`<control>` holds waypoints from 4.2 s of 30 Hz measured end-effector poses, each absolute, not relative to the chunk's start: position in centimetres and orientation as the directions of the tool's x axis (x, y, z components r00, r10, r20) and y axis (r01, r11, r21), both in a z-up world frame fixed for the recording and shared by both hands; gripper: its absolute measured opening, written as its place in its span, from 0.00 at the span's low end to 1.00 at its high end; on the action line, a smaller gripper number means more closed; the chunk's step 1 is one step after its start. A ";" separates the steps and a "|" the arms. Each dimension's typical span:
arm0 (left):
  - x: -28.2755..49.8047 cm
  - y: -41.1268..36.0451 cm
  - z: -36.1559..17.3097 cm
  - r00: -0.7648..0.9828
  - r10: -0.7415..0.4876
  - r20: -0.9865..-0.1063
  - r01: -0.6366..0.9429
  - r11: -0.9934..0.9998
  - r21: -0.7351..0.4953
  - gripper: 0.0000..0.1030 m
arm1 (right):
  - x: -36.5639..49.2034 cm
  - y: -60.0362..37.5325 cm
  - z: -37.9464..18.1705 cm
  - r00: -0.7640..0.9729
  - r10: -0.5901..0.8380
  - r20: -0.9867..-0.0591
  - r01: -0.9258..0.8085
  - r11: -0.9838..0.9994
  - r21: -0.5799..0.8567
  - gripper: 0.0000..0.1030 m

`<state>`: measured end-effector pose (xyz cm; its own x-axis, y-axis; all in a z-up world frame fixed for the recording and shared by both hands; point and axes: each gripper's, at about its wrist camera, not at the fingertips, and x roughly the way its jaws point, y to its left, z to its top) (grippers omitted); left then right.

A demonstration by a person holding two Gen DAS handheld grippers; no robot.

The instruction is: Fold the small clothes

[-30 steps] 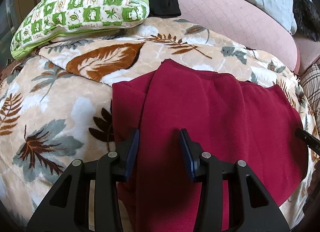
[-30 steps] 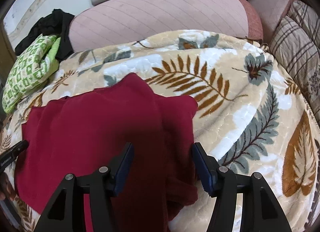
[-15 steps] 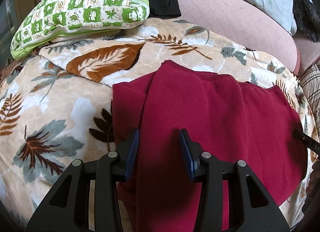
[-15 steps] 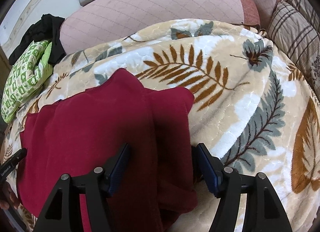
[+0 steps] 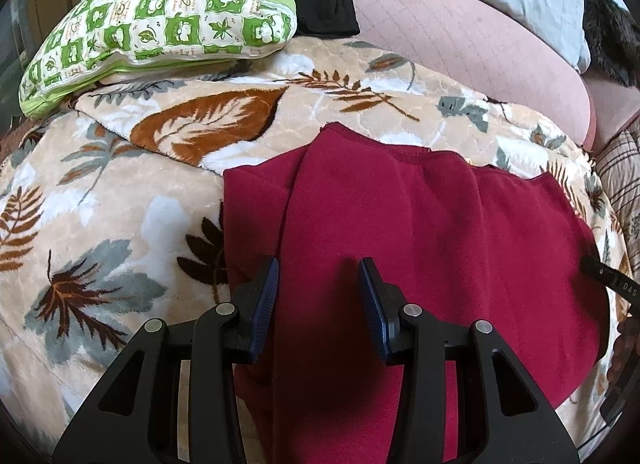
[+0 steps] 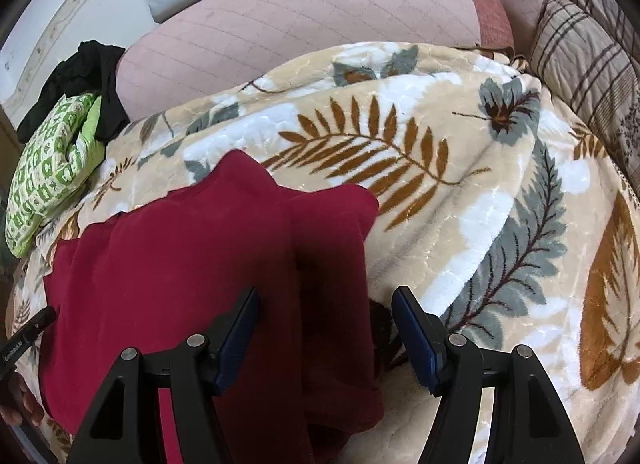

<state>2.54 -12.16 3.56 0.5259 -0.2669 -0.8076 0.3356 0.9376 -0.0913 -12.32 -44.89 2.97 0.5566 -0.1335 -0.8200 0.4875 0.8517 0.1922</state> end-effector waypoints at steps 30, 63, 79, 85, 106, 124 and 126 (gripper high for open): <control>2.1 -8.8 4.5 0.508 -0.305 -0.806 0.299 0.940 -0.167 0.39 | -3.2 -28.2 5.7 0.602 0.091 -0.793 0.104 0.976 0.191 0.70; -1.0 -1.4 4.0 0.418 -0.544 -0.728 0.222 0.838 -0.498 0.59 | 6.7 -18.0 4.1 0.491 0.221 -0.842 -0.034 0.971 0.235 0.23; 0.5 -4.1 1.5 0.346 -0.524 -0.778 0.235 0.851 -0.469 0.73 | 6.6 -17.9 4.8 0.476 0.259 -0.840 -0.082 0.964 0.251 0.23; -0.2 -4.0 1.5 0.373 -0.505 -0.778 0.226 0.863 -0.452 0.73 | 7.2 -16.3 4.3 0.434 0.200 -0.879 -0.097 0.980 0.176 0.51; -3.3 -6.6 7.3 0.399 -0.626 -0.670 0.374 0.778 -0.504 0.25 | 4.3 -21.2 8.6 0.539 0.328 -0.775 -0.087 0.938 0.337 0.21; -9.3 -26.4 5.5 0.173 -0.597 -0.784 0.633 0.677 -0.376 0.13 | -6.4 -42.8 6.2 0.660 0.276 -0.698 0.310 0.747 0.588 0.20; -10.4 -25.5 6.6 0.196 -0.596 -0.778 0.662 0.666 -0.343 0.14 | -8.2 -44.1 6.2 0.697 0.291 -0.656 0.300 0.712 0.635 0.40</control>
